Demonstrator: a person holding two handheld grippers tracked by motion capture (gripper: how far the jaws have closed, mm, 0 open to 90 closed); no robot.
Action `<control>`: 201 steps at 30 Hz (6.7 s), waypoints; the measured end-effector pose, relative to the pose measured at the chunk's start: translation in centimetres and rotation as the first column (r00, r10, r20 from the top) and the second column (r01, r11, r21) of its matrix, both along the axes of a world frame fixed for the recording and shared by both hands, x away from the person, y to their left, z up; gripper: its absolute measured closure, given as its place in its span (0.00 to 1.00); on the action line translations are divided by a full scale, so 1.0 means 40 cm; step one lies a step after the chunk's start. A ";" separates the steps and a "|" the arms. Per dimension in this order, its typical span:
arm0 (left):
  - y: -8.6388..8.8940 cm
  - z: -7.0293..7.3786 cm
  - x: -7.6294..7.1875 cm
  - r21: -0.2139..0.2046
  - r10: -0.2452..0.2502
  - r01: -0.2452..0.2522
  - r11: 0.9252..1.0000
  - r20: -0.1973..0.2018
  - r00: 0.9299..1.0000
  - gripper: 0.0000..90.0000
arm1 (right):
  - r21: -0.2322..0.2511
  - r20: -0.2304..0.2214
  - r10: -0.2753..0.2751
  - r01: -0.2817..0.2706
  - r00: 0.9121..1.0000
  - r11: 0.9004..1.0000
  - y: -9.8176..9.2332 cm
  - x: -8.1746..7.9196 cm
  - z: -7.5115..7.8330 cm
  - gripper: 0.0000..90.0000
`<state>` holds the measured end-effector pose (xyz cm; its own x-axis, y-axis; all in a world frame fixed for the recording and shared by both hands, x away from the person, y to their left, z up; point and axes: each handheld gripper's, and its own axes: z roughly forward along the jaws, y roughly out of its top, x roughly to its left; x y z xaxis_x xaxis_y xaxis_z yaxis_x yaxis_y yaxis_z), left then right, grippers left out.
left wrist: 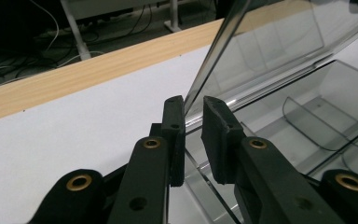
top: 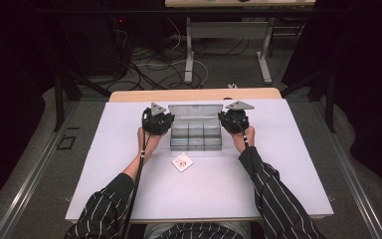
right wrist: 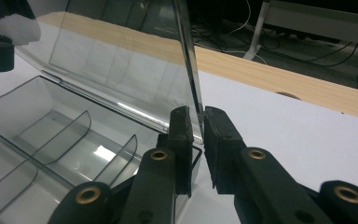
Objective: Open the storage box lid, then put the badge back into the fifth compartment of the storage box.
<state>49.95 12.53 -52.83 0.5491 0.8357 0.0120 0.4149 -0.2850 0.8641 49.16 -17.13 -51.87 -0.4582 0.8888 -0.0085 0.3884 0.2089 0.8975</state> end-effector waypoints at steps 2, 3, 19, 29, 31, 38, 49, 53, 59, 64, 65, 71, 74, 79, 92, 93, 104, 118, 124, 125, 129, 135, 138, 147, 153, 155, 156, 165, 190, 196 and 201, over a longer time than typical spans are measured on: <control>-0.001 -0.006 0.004 0.008 0.001 -0.001 1.000 -0.007 1.000 0.88 | -0.004 0.000 -0.003 0.003 1.000 1.000 0.000 0.003 -0.004 0.92; -0.003 -0.009 0.006 0.009 0.003 -0.003 1.000 -0.007 1.000 0.88 | -0.010 0.003 0.000 0.000 1.000 1.000 0.000 0.005 -0.005 0.92; -0.005 -0.028 0.025 0.041 0.015 -0.015 0.999 -0.008 1.000 0.84 | -0.034 -0.026 -0.009 0.008 1.000 0.999 0.008 0.036 -0.041 0.91; -0.007 -0.032 0.039 0.026 0.042 -0.042 0.999 -0.005 0.999 0.84 | -0.047 -0.033 -0.030 0.029 0.999 0.998 0.005 0.049 -0.053 0.90; -0.005 -0.030 0.038 0.029 0.043 -0.042 0.999 -0.015 0.999 0.82 | -0.037 -0.034 -0.038 0.037 0.999 0.999 0.002 0.050 -0.054 0.89; 0.004 -0.014 0.020 0.051 0.040 -0.036 0.998 -0.080 0.996 0.49 | -0.083 -0.090 -0.008 0.000 0.996 0.997 -0.001 0.035 -0.031 0.64; 0.024 -0.001 -0.090 0.130 -0.037 0.059 0.990 -0.165 0.986 0.17 | 0.009 -0.221 0.122 -0.123 0.968 0.992 0.004 -0.026 0.013 0.27; 0.028 0.007 -0.120 0.143 -0.049 0.074 0.987 -0.172 0.984 0.13 | 0.006 -0.236 0.164 -0.168 0.958 0.986 0.000 -0.062 0.019 0.18; 0.020 0.010 -0.163 0.154 -0.068 0.097 0.983 -0.181 0.981 0.07 | 0.021 -0.238 0.204 -0.205 0.950 0.979 -0.033 -0.125 0.016 0.13; 0.016 0.011 -0.208 0.170 -0.097 0.128 0.977 -0.181 0.979 0.03 | 0.033 -0.244 0.250 -0.249 0.937 0.968 -0.045 -0.171 0.020 0.07; 0.018 0.013 -0.216 0.178 -0.101 0.134 0.975 -0.184 0.978 0.03 | 0.031 -0.252 0.260 -0.261 0.932 0.965 -0.048 -0.181 0.022 0.06; 0.021 0.019 -0.258 0.170 -0.120 0.151 0.974 -0.177 0.977 0.00 | 0.038 -0.256 0.306 -0.306 0.917 0.951 -0.052 -0.228 0.018 0.00; 0.023 0.020 -0.274 0.176 -0.114 0.143 0.974 -0.165 0.980 0.00 | 0.054 -0.246 0.321 -0.317 0.915 0.947 -0.062 -0.247 0.014 0.00; 0.025 0.023 -0.296 0.165 -0.119 0.144 0.976 -0.154 0.981 0.00 | 0.067 -0.235 0.325 -0.318 0.916 0.946 -0.081 -0.276 0.007 0.00; 0.024 0.023 -0.328 0.164 -0.114 0.139 0.977 -0.153 0.982 0.00 | -0.008 -0.221 0.350 -0.361 0.910 0.933 -0.101 -0.330 -0.003 0.00; 0.022 0.023 -0.330 0.170 -0.108 0.134 0.976 -0.153 0.982 0.00 | -0.001 -0.210 0.356 -0.365 0.911 0.931 -0.102 -0.330 -0.008 0.00; 0.002 0.022 -0.337 0.211 -0.131 0.173 0.962 -0.198 0.971 0.00 | -0.017 -0.269 0.368 -0.387 0.890 0.922 -0.108 -0.342 -0.008 0.00; -0.031 -0.010 -0.330 0.193 -0.185 0.238 0.952 -0.258 0.948 0.00 | -0.022 -0.306 0.375 -0.400 0.875 0.916 -0.106 -0.334 -0.008 0.00; -0.056 -0.028 -0.319 0.199 -0.201 0.265 0.944 -0.293 0.935 0.00 | -0.027 -0.327 0.374 -0.404 0.868 0.914 -0.105 -0.334 -0.008 0.00; -0.061 -0.033 -0.318 0.199 -0.202 0.266 0.943 -0.293 0.934 0.02 | -0.026 -0.331 0.376 -0.407 0.865 0.913 -0.104 -0.334 -0.009 0.00; -0.072 -0.042 -0.313 0.203 -0.208 0.272 0.941 -0.289 0.935 0.10 | -0.030 -0.338 0.383 -0.417 0.860 0.908 -0.101 -0.332 -0.010 0.00; -0.083 -0.052 -0.298 0.210 -0.193 0.259 0.943 -0.288 0.938 0.25 | -0.033 -0.332 0.393 -0.427 0.857 0.904 -0.098 -0.330 -0.012 0.00; -0.083 -0.057 -0.291 0.204 -0.190 0.253 0.946 -0.283 0.940 0.30 | -0.042 -0.344 0.395 -0.434 0.852 0.900 -0.095 -0.330 -0.014 0.00; -0.075 -0.065 -0.280 0.181 -0.221 0.284 0.942 -0.305 0.926 0.36 | -0.058 -0.341 0.397 -0.441 0.852 0.896 -0.094 -0.327 -0.015 0.00; -0.071 -0.067 -0.279 0.171 -0.231 0.292 0.941 -0.305 0.924 0.37 | -0.056 -0.344 0.398 -0.441 0.851 0.896 -0.090 -0.330 -0.016 0.00; -0.070 -0.067 -0.279 0.172 -0.234 0.295 0.940 -0.305 0.923 0.37 | -0.055 -0.349 0.396 -0.440 0.849 0.896 -0.090 -0.331 -0.015 0.00; -0.071 -0.069 -0.279 0.168 -0.230 0.289 0.943 -0.298 0.926 0.37 | -0.057 -0.345 0.398 -0.442 0.850 0.895 -0.090 -0.330 -0.016 0.00; -0.065 -0.067 -0.280 0.157 -0.244 0.303 0.940 -0.310 0.919 0.37 | -0.055 -0.344 0.395 -0.438 0.852 0.897 -0.089 -0.329 -0.015 0.01; -0.052 -0.025 -0.303 0.160 -0.276 0.322 0.933 -0.254 0.927 0.37 | -0.073 -0.336 0.389 -0.436 0.858 0.897 -0.093 -0.326 -0.013 0.01; -0.047 -0.014 -0.307 0.165 -0.277 0.320 0.933 -0.238 0.931 0.37 | -0.077 -0.351 0.382 -0.433 0.855 0.898 -0.093 -0.328 -0.009 0.01; -0.043 -0.004 -0.307 0.170 -0.279 0.320 0.932 -0.226 0.933 0.37 | -0.077 -0.354 0.376 -0.427 0.856 0.901 -0.092 -0.328 -0.011 0.01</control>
